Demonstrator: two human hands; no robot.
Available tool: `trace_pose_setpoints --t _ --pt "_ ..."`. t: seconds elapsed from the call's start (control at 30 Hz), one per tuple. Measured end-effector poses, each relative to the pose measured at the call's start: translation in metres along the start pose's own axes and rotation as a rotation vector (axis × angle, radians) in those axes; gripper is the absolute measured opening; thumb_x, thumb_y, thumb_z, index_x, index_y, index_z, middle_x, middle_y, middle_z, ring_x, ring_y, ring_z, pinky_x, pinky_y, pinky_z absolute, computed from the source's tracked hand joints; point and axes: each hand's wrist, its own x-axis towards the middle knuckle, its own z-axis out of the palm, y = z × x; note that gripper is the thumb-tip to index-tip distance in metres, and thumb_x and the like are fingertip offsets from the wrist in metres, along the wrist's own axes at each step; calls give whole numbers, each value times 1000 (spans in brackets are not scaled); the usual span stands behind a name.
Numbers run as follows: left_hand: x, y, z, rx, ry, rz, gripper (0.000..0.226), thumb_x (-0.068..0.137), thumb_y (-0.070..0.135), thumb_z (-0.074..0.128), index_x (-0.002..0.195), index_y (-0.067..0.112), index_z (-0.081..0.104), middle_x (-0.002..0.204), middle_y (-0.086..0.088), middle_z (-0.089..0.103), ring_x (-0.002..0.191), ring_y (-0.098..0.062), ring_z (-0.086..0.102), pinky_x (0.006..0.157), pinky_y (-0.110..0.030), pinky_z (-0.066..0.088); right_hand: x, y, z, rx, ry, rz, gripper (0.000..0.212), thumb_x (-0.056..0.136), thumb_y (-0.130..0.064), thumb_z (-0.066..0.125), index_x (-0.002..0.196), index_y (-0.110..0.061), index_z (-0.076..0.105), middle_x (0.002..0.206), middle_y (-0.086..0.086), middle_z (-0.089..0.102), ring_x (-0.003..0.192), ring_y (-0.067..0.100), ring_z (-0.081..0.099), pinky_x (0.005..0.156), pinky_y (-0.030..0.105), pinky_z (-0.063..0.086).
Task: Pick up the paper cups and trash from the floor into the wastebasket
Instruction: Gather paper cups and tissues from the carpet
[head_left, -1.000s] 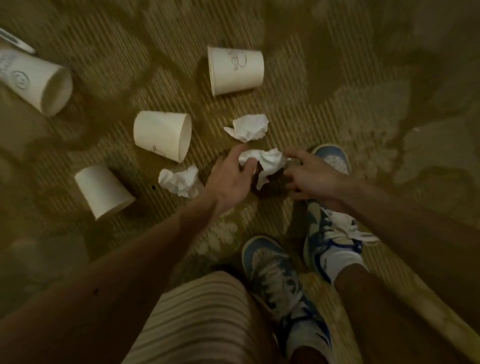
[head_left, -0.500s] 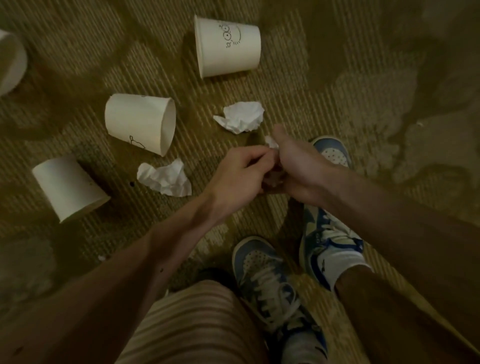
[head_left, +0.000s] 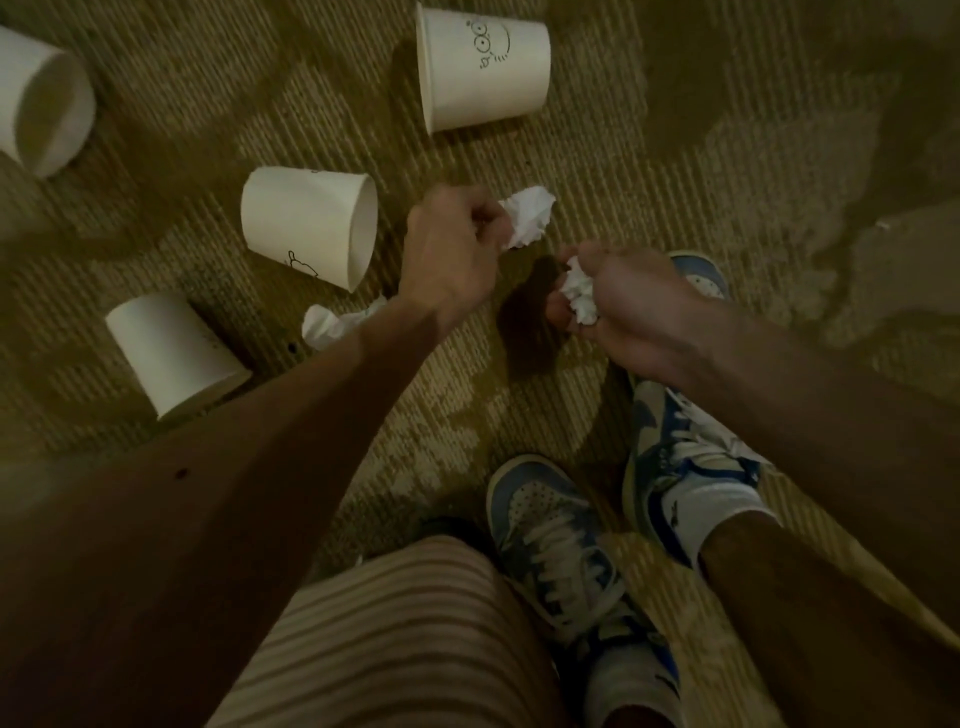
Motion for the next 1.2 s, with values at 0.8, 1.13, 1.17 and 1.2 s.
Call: trace_pose_setpoints --t 0.8,1.13,1.17,1.2 --pt "-108 -54 -66 -169 72 -215 27 87 37 73 102 23 56 99 -1 56 90 -18 60 64 -20 48 -21 13 38 -196 -260 78 34 104 -39 43 78 -18 45 53 -7 39 43 4 32 36 16 26" --pt "-86 -86 -42 32 90 -186 12 93 19 67 100 9 66 97 -2 60 90 -17 58 77 -38 50 -18 17 34 -136 -229 155 33 102 -41 47 82 -15 50 59 -1 48 50 10 45 40 21 35" --pt "-84 -81 -39 -31 76 -202 10 92 17 68 98 10 68 95 -2 64 89 -17 62 78 -38 54 -19 17 34 -149 -212 155 31 102 -40 47 85 -14 51 65 2 50 54 12 47 42 23 38" --pt "-82 -74 -37 -108 55 -231 8 91 18 71 96 12 70 94 -1 67 86 -16 66 77 -37 57 -20 17 33 -167 -183 147 29 103 -38 47 88 -13 52 69 3 51 57 13 49 43 24 40"
